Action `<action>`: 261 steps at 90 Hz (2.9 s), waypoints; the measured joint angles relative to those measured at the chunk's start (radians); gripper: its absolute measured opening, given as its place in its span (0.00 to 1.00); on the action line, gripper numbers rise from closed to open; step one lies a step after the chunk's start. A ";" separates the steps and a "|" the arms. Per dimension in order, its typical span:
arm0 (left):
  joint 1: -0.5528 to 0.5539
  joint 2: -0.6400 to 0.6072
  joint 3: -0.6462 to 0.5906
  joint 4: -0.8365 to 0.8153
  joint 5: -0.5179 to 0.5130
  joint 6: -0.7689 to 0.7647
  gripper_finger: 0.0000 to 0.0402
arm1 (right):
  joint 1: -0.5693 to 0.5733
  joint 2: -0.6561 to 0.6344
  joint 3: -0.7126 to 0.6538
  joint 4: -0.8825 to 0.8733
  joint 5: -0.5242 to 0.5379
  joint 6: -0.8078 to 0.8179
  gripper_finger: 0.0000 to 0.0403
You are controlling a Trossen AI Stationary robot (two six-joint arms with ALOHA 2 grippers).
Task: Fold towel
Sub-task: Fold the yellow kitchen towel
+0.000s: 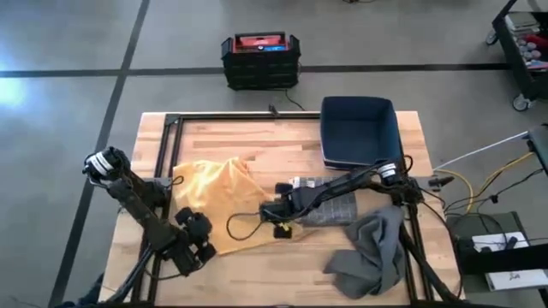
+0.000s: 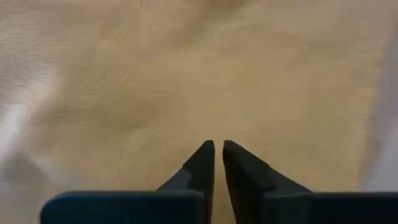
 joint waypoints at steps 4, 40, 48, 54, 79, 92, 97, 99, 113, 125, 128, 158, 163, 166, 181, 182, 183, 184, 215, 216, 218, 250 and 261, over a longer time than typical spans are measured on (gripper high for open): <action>0.008 0.000 -0.013 0.001 0.003 0.016 0.02 | 0.024 0.008 -0.001 -0.001 -0.019 0.018 0.07; 0.169 -0.005 -0.156 0.149 -0.107 0.215 0.00 | 0.195 0.038 0.005 0.198 -0.061 0.109 0.00; 0.207 -0.022 -0.132 0.101 -0.094 0.267 0.00 | 0.200 0.031 0.032 0.168 -0.069 0.083 0.00; 0.211 -0.051 -0.085 0.061 -0.093 0.293 0.00 | 0.198 0.008 0.065 0.085 -0.066 0.054 0.00; 0.108 -0.151 0.080 0.009 -0.047 0.232 0.00 | 0.127 -0.060 0.149 -0.192 0.203 -0.009 0.00; 0.047 -0.119 0.063 0.063 0.027 0.139 0.00 | 0.068 -0.052 0.102 -0.166 0.206 0.026 0.00; 0.032 -0.093 0.033 0.109 0.048 0.122 0.00 | 0.055 -0.035 0.063 -0.106 0.203 0.035 0.00; 0.031 -0.081 0.021 0.133 0.057 0.120 0.00 | 0.053 -0.031 0.047 -0.077 0.196 0.035 0.00; 0.044 0.011 -0.052 0.179 0.050 0.116 0.00 | 0.070 -0.024 -0.026 0.108 0.083 0.090 0.00; 0.085 0.046 -0.096 0.138 -0.028 0.116 0.00 | 0.119 -0.004 -0.035 0.138 0.046 0.160 0.00; 0.098 0.047 -0.107 0.115 -0.055 0.117 0.00 | 0.135 -0.001 -0.035 0.144 0.039 0.176 0.00; 0.219 -0.011 -0.137 0.004 -0.245 0.272 0.00 | 0.220 0.033 -0.026 0.459 -0.038 0.160 0.00; 0.212 -0.039 -0.091 -0.034 -0.249 0.294 0.00 | 0.215 0.016 -0.007 0.385 -0.033 0.114 0.00; 0.204 -0.053 -0.058 -0.041 -0.256 0.302 0.00 | 0.208 0.002 0.005 0.306 -0.020 0.084 0.00; 0.158 -0.122 0.079 0.039 -0.257 0.377 0.00 | 0.142 -0.083 0.080 -0.047 0.239 -0.020 0.00; 0.155 -0.124 0.084 0.051 -0.255 0.381 0.00 | 0.136 -0.087 0.083 -0.063 0.268 -0.023 0.00; 0.153 -0.127 0.088 0.060 -0.253 0.385 0.00 | 0.128 -0.090 0.085 -0.074 0.292 -0.028 0.00; 0.151 -0.129 0.091 0.066 -0.249 0.389 0.00 | 0.121 -0.093 0.087 -0.083 0.315 -0.034 0.00; 0.137 -0.013 -0.005 0.440 -0.152 0.441 0.00 | -0.123 -0.060 0.029 0.133 0.182 -0.078 0.00; 0.137 -0.005 -0.009 0.449 -0.152 0.439 0.00 | -0.124 -0.056 0.026 0.137 0.173 -0.073 0.00; 0.137 0.009 -0.016 0.456 -0.151 0.432 0.00 | -0.125 -0.046 0.021 0.143 0.157 -0.068 0.00; 0.098 0.058 -0.126 -0.082 -0.058 -0.069 0.00 | -0.038 0.016 -0.011 0.032 0.102 0.073 0.00; 0.088 0.027 -0.140 -0.165 -0.031 -0.156 0.00 | 0.014 0.005 -0.009 -0.012 0.051 0.106 0.00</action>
